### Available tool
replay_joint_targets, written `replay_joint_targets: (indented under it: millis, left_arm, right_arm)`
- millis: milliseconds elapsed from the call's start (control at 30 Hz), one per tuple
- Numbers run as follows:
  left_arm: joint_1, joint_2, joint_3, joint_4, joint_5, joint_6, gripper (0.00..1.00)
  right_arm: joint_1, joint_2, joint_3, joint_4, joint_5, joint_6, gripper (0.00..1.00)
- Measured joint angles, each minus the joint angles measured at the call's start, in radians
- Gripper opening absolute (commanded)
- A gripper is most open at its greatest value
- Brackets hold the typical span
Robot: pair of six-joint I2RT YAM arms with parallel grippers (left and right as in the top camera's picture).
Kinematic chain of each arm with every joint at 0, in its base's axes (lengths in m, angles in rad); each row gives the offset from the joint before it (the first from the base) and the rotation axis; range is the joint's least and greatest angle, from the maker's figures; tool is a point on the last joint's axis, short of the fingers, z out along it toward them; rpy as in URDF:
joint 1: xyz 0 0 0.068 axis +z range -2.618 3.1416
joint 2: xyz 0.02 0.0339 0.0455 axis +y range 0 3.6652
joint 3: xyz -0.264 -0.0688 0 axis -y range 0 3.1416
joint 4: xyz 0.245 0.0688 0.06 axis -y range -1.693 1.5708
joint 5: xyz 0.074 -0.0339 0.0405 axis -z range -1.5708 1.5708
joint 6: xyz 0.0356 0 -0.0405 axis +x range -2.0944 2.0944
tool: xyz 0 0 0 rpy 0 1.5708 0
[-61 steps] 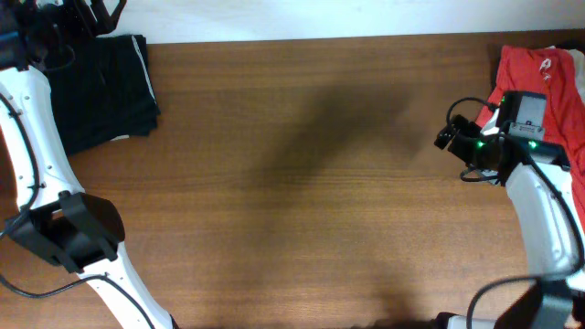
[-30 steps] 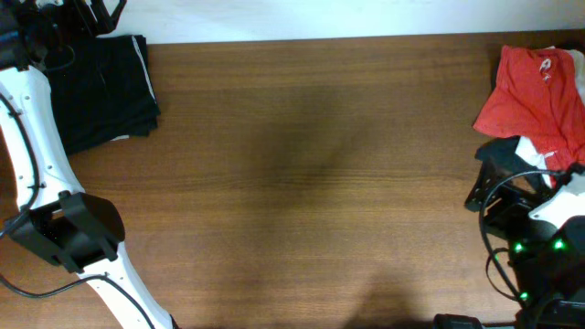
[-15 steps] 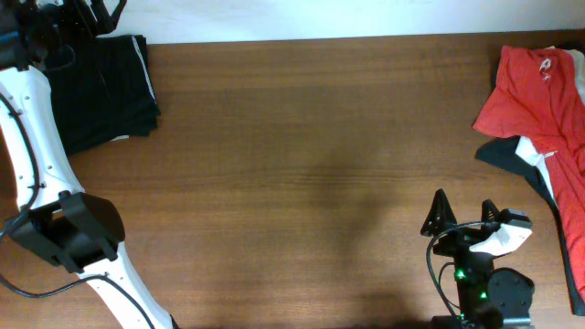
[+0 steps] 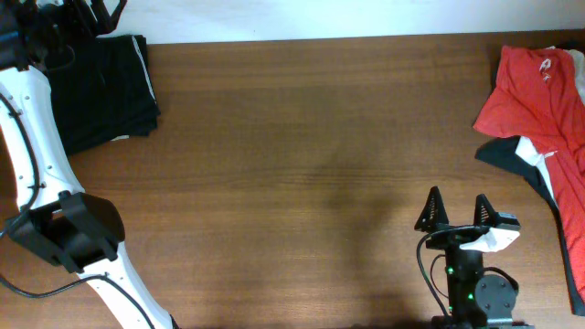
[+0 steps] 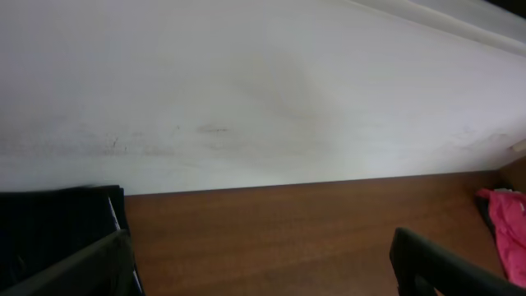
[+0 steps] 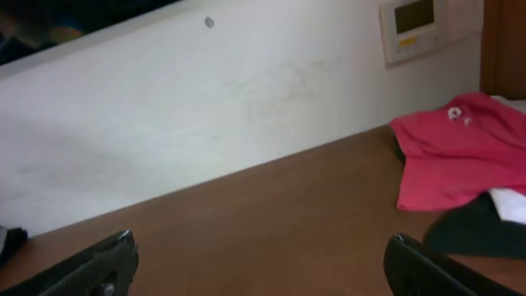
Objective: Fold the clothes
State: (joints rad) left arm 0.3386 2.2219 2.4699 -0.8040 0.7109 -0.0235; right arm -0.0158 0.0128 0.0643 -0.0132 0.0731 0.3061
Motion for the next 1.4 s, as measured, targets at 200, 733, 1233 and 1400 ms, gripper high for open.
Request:
replay_joint_targets:
  millis: [200, 733, 1233, 1400]
  left_arm:
    - [0.000, 0.000, 0.000, 0.000, 0.000, 0.000, 0.99]
    - [0.000, 0.000, 0.000, 0.000, 0.000, 0.000, 0.99]
    - [0.000, 0.000, 0.000, 0.000, 0.000, 0.000, 0.99]
    - [0.000, 0.000, 0.000, 0.000, 0.000, 0.000, 0.99]
  right_arm:
    - [0.000, 0.000, -0.053, 0.076, -0.010, -0.001, 0.99]
    - [0.000, -0.001, -0.054, -0.060, -0.075, -0.112, 0.99]
    - [0.000, -0.001, -0.054, -0.060, -0.078, -0.130, 0.99]
    - [0.000, -0.001, -0.054, -0.060, -0.078, -0.131, 0.99]
